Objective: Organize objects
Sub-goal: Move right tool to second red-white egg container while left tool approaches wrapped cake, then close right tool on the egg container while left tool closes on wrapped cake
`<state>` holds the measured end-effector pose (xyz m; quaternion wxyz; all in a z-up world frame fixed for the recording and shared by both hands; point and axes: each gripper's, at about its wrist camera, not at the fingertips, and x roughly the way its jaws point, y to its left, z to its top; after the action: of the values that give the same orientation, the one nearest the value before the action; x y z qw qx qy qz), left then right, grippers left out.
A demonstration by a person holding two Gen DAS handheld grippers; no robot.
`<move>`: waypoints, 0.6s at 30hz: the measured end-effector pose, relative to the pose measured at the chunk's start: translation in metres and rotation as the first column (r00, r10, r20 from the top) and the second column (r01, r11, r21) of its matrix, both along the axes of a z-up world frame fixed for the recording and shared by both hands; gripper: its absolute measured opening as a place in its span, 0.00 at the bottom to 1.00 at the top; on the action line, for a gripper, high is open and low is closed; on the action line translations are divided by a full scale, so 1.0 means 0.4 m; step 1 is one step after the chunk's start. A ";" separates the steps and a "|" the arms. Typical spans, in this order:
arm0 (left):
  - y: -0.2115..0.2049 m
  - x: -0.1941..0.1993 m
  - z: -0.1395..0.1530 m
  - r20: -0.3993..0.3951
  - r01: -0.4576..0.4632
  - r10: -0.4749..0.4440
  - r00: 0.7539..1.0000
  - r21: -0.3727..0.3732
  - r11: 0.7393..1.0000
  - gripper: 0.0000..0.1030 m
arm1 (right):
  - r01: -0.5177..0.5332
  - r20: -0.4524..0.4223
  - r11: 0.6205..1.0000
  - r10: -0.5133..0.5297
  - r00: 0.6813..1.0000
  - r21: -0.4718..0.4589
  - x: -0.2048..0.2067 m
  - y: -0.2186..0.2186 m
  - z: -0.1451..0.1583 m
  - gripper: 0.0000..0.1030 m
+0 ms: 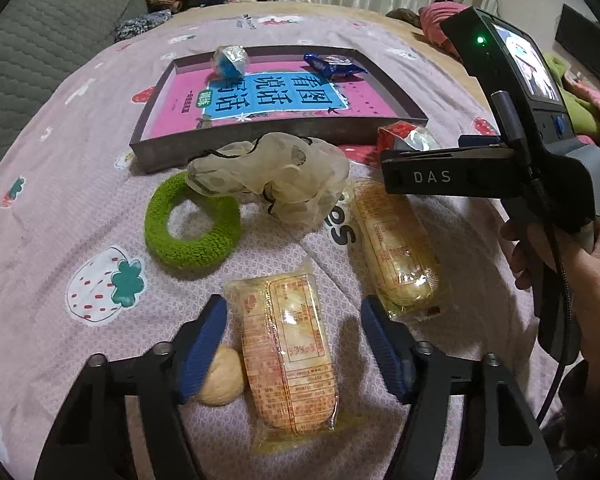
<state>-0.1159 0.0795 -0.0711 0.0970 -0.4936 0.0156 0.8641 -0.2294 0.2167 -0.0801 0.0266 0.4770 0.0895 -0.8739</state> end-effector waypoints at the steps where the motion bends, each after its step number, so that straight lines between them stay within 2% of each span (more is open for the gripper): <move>1: -0.002 -0.003 -0.002 0.004 -0.003 0.003 1.000 0.000 1.000 0.61 | 0.001 0.001 1.000 -0.001 1.000 -0.004 -0.002 0.000 -0.002 0.93; 9: -0.001 -0.007 -0.010 0.011 -0.003 0.003 1.000 -0.006 1.000 0.48 | -0.016 0.014 1.000 0.016 1.000 -0.025 -0.013 -0.009 -0.013 0.77; 13: -0.004 -0.013 -0.012 0.017 -0.005 0.005 1.000 -0.006 1.000 0.40 | -0.036 0.011 0.998 0.037 0.999 -0.043 -0.008 -0.018 -0.011 0.63; 16: -0.005 -0.014 -0.014 0.019 -0.006 0.006 1.000 0.001 1.000 0.39 | -0.047 0.011 0.998 0.047 0.999 -0.053 -0.006 -0.023 -0.010 0.51; 18: -0.005 -0.016 -0.015 0.018 -0.005 0.005 1.000 0.003 1.000 0.38 | -0.053 0.009 0.998 0.053 0.999 -0.046 -0.006 -0.028 -0.011 0.51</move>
<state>-0.1224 0.0777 -0.0770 0.0958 -0.5010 0.0123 0.8600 -0.2319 0.2054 -0.0846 0.0612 0.4780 0.0818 -0.8724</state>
